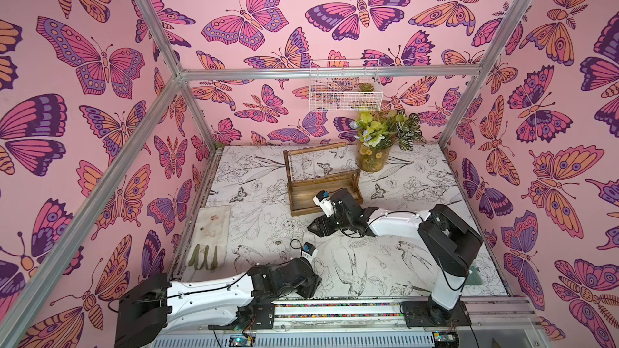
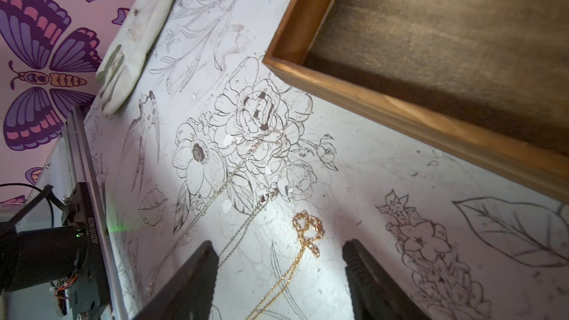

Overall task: Take the necklace off the jewelry display stand
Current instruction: Place the necklace at the center of the board, then take off the necklace from the stand.

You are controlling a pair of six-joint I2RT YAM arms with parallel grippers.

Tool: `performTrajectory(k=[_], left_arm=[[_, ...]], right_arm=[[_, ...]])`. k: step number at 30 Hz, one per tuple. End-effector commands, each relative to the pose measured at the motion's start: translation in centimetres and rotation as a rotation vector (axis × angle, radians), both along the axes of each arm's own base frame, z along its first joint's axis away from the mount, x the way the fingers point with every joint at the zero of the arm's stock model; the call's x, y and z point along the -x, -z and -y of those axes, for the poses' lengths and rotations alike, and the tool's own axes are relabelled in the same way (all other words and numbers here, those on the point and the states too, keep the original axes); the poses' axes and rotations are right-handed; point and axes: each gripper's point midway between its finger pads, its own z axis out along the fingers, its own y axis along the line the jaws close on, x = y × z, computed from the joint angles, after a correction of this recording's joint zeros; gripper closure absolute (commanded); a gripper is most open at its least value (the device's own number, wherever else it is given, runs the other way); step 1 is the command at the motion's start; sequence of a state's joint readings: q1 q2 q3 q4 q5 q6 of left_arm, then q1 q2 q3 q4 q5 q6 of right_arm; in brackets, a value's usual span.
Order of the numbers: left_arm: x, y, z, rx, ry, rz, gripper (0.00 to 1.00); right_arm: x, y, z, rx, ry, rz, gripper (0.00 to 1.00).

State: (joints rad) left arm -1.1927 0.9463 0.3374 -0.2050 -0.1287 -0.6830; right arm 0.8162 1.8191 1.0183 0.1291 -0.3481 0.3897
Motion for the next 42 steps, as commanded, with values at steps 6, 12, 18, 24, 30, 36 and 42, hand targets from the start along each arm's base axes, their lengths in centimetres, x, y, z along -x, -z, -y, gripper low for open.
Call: performTrajectory(k=[6, 12, 18, 24, 30, 36, 42], left_arm=[[-2.8, -5.7, -1.2, -0.029, -0.024, 0.169, 0.07], [-6.6, -9.3, -3.1, -0.004, -0.106, 0.186, 0.0], [-11.3, -12.2, -4.2, -0.017, -0.166, 0.171, 0.0], [-14.8, -14.7, -4.7, 0.003, -0.212, 0.196, 0.0], [-16.8, -15.2, -5.5, 0.016, -0.241, 0.22, 0.0], [-17.3, -15.1, -6.6, 0.056, -0.291, 0.222, 0.0], [-17.6, -15.5, -6.9, 0.085, -0.291, 0.224, 0.0]], right_arm=[[-0.6, -4.0, 1.7, 0.011, 0.049, 0.052, 0.19], [-2.3, -7.7, 2.9, 0.004, 0.087, 0.111, 0.01], [-4.5, -9.6, 3.7, -0.004, 0.128, 0.149, 0.01], [-7.0, -11.0, 4.6, 0.003, 0.159, 0.184, 0.01], [-10.4, -12.8, 6.2, -0.029, 0.224, 0.26, 0.04], [-13.2, -14.3, 6.4, -0.085, 0.262, 0.358, 0.13], [-15.1, -15.8, 5.1, -0.136, 0.263, 0.413, 0.19]])
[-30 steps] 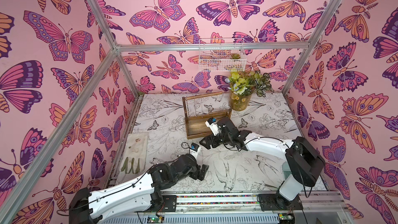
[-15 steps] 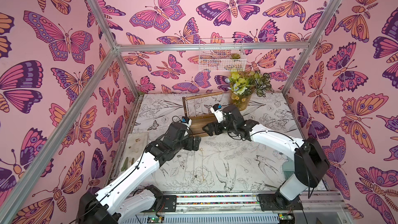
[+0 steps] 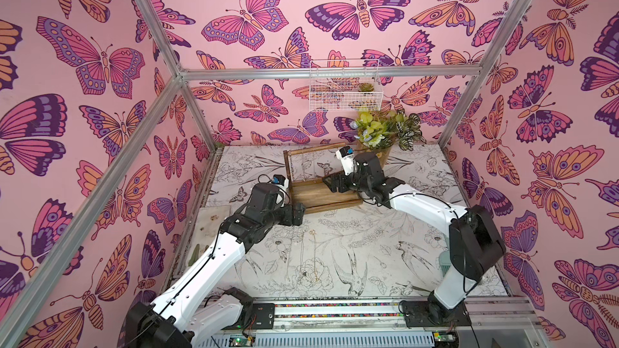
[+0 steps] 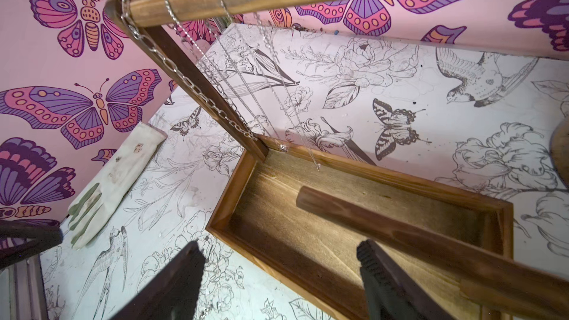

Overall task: Take the necklace off the jewelry display stand
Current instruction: Take off the necklace from the stand.

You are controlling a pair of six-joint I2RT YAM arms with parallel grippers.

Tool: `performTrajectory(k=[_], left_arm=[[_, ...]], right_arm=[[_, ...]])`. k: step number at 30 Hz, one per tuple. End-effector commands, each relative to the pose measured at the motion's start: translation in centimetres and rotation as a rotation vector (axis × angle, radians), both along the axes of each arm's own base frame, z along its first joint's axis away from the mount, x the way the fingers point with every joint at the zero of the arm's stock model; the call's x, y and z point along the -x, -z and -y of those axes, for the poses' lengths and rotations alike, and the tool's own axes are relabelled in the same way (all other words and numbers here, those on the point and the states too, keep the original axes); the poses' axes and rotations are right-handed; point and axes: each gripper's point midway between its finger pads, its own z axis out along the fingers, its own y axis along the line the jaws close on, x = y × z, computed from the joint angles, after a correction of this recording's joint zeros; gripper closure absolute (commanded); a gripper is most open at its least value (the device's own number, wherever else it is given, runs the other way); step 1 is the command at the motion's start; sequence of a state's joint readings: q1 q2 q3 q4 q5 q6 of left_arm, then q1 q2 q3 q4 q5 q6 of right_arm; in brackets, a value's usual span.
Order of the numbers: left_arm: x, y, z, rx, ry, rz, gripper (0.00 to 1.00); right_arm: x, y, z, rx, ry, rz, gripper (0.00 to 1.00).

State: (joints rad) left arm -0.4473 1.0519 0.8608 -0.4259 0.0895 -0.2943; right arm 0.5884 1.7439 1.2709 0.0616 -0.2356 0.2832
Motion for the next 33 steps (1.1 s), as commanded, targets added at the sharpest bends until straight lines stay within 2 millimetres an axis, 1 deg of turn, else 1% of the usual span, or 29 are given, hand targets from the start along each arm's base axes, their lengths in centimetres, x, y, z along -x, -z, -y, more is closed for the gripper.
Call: performTrajectory(k=[1, 4, 7, 10, 13, 18, 22, 27, 33], left_arm=[[-0.2, -0.3, 0.3, 0.029, 0.022, 0.011, 0.0], [-0.3, -0.4, 0.7, 0.054, 0.025, -0.003, 0.0], [-0.3, 0.0, 0.7, 0.057, 0.02, -0.016, 0.0], [-0.2, 0.3, 0.6, 0.061, 0.016, -0.019, 0.0], [-0.1, 0.4, 0.6, 0.056, 0.019, -0.017, 0.0], [0.0, 0.9, 0.6, 0.043, 0.027, -0.025, 0.0], [-0.1, 1.0, 0.7, 0.036, 0.037, -0.026, 0.0], [-0.3, 1.1, 0.7, 0.024, 0.047, -0.026, 0.0], [-0.5, 1.2, 0.9, 0.022, 0.061, -0.032, 0.0]], right_arm=[[-2.0, -3.5, -1.0, -0.058, 0.0, 0.112, 0.2], [-2.9, -4.5, -1.8, -0.078, -0.016, 0.143, 0.21], [-4.1, -4.8, -2.4, -0.087, -0.009, 0.156, 0.25], [-5.3, -4.6, -3.0, -0.096, -0.001, 0.162, 0.32], [-6.2, -4.2, -3.7, -0.104, 0.002, 0.155, 0.35], [-7.1, -3.9, -4.2, -0.119, 0.008, 0.155, 0.37], [-7.7, -3.7, -4.7, -0.126, 0.006, 0.158, 0.46], [-8.2, -4.0, -5.2, -0.15, 0.008, 0.165, 0.49], [-8.3, -4.1, -5.9, -0.163, 0.003, 0.171, 0.51]])
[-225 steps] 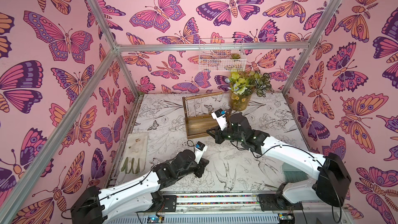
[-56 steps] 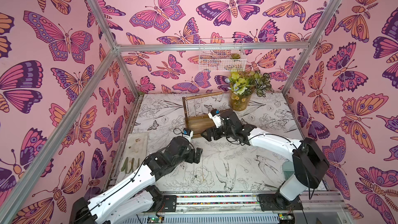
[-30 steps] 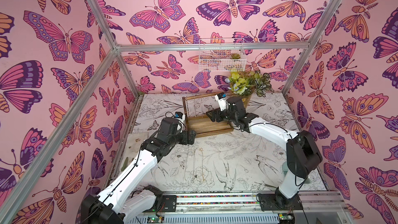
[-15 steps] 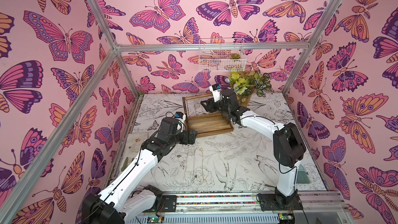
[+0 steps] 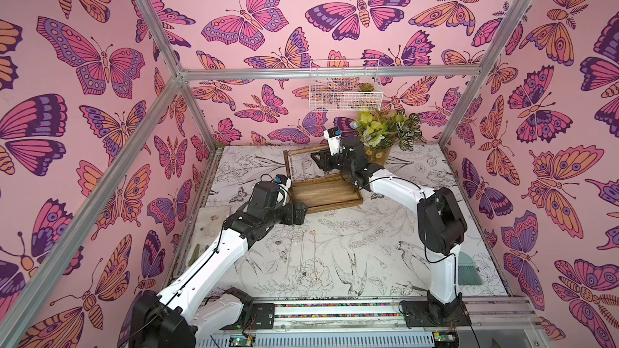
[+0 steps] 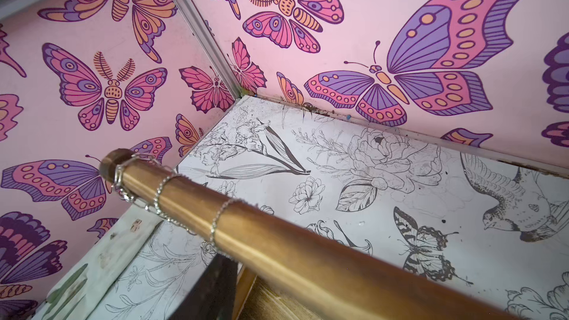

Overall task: Take the necklace off the jewelry display stand
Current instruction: Take off the necklace from the stand.

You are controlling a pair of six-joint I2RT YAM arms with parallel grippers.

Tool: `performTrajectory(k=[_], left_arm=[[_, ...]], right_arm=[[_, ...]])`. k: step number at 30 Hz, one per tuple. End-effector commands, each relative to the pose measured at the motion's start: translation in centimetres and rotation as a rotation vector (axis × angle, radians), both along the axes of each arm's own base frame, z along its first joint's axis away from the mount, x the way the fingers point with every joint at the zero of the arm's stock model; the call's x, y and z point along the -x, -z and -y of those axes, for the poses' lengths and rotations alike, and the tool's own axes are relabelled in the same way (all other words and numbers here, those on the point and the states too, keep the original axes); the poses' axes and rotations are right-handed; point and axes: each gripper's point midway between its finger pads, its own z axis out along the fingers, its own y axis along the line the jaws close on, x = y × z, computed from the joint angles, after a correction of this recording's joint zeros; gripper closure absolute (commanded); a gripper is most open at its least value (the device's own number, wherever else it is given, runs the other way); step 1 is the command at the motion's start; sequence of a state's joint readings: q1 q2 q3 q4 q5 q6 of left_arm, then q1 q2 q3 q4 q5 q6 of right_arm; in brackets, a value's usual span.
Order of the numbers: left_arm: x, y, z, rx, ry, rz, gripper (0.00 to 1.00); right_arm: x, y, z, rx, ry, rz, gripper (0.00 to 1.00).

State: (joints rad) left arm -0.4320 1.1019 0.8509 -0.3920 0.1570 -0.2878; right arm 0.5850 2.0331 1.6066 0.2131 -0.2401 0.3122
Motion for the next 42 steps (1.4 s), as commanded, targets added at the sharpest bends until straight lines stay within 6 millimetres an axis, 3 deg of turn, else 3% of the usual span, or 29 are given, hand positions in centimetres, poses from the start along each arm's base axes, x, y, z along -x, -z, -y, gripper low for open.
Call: performTrajectory(k=[1, 16, 42], left_arm=[[-0.1, 0.0, 0.1, -0.004, 0.021, 0.007, 0.0], [0.5, 0.2, -0.4, -0.007, 0.028, 0.004, 0.0], [0.7, 0.5, -0.2, 0.01, 0.042, -0.017, 0.0]], right_arm=[[-0.5, -0.9, -1.0, -0.032, -0.008, 0.027, 0.53], [-0.2, -1.0, -2.1, -0.022, -0.007, 0.047, 0.77], [0.6, -3.0, -0.4, 0.012, 0.03, 0.095, 0.87]])
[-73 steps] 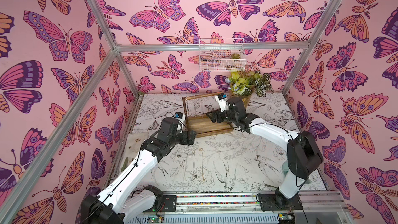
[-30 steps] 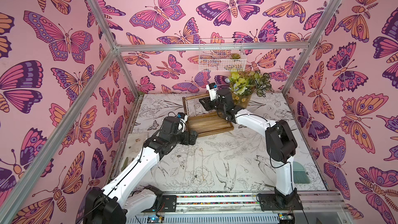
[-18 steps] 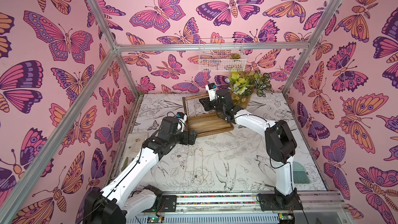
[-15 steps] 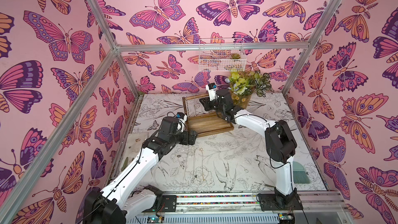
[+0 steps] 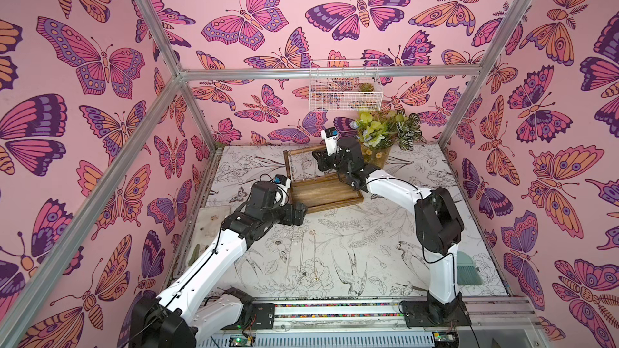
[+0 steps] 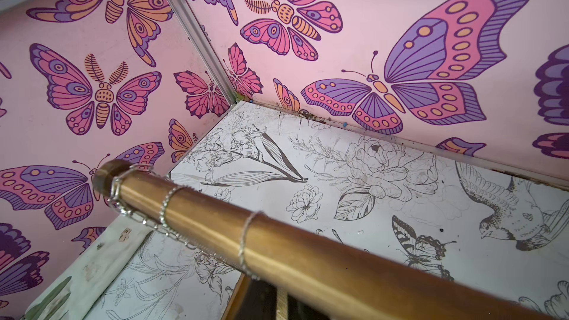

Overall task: Take the necklace off the jewelry display stand
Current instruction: Take off the necklace from the stand.

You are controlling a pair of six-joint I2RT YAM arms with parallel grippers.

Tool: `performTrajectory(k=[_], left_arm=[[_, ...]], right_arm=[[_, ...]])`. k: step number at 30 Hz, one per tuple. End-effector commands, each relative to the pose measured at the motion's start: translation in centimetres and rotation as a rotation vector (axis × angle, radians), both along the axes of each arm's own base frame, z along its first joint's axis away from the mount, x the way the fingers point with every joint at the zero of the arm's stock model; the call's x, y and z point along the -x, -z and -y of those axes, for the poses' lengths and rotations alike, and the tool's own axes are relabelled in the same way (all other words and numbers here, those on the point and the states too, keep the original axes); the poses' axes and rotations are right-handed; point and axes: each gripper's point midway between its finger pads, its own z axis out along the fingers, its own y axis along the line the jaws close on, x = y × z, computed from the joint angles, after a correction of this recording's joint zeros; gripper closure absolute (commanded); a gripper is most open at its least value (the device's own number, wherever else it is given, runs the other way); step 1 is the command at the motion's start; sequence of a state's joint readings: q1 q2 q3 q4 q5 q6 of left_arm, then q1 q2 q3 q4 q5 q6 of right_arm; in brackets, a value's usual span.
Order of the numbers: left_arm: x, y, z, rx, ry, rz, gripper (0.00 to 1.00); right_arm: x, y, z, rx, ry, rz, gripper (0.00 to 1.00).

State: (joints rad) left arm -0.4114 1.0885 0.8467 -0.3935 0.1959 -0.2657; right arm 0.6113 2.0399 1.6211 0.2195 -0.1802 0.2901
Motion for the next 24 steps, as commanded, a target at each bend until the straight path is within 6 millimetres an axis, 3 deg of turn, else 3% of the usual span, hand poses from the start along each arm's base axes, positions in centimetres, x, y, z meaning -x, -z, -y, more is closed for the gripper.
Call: performTrajectory(k=[1, 8, 24], left_arm=[[0.5, 0.8, 0.0, -0.004, 0.019, -0.025, 0.0], [0.5, 0.8, 0.2, 0.005, 0.026, -0.03, 0.0], [0.8, 1.0, 0.4, 0.026, 0.03, -0.044, 0.0]], right_arm=[[0.6, -2.6, 0.5, -0.004, 0.008, 0.056, 0.87], [0.7, -2.5, 1.6, 0.014, 0.023, 0.05, 0.87], [0.0, -2.0, 6.2, 0.051, 0.098, 0.039, 0.92]])
